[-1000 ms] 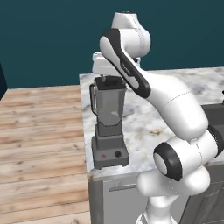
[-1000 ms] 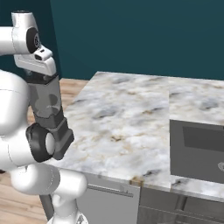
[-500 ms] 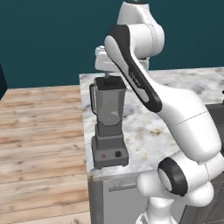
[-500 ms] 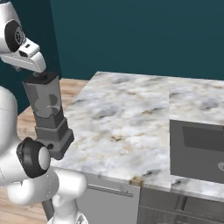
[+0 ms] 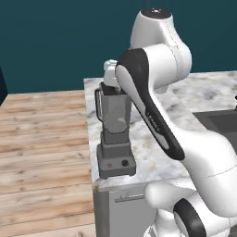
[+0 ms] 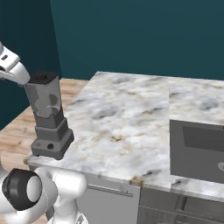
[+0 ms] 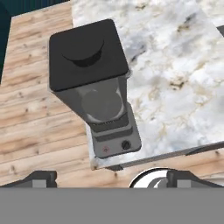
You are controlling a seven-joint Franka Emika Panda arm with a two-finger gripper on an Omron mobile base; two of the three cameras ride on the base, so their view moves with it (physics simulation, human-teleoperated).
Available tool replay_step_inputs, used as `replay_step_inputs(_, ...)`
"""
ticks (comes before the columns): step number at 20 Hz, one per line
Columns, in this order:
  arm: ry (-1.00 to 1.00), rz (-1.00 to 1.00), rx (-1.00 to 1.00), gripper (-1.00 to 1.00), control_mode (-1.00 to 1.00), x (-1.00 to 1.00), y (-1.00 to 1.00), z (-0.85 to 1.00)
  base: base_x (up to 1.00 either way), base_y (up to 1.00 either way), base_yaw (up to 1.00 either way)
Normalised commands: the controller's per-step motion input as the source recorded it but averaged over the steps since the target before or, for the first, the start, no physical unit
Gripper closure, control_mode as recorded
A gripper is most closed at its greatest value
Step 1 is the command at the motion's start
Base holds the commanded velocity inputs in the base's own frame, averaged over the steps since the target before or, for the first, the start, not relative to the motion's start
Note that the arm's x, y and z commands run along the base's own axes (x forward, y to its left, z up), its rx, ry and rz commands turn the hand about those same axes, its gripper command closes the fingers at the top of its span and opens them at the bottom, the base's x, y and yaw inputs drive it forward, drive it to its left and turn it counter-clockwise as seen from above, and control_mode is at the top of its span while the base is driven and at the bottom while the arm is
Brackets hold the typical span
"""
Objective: Grab the limes from the fridge, place them in the blender, close the lid, and turn on the blender to create a marinade.
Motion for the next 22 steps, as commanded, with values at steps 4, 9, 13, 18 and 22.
replay_step_inputs(4,-0.08,-0.01,-0.02,-1.0,-1.0,-0.53,0.03,-0.08,0.0,0.0,0.0)
replay_step_inputs(9,0.03,0.0,-0.22,-1.0,-1.0,-0.01,0.46,-0.72,0.0,0.0,0.0)
replay_step_inputs(13,0.05,-0.06,-0.31,-1.0,-1.0,-0.02,0.55,-0.97,0.0,0.0,0.0)
replay_step_inputs(18,0.01,-0.14,-0.18,-1.0,-1.0,-0.25,0.08,-0.73,0.0,0.0,0.0)
replay_step_inputs(22,0.0,-0.12,-0.14,-1.0,-1.0,-0.11,-0.12,-0.56,0.0,0.0,0.0)
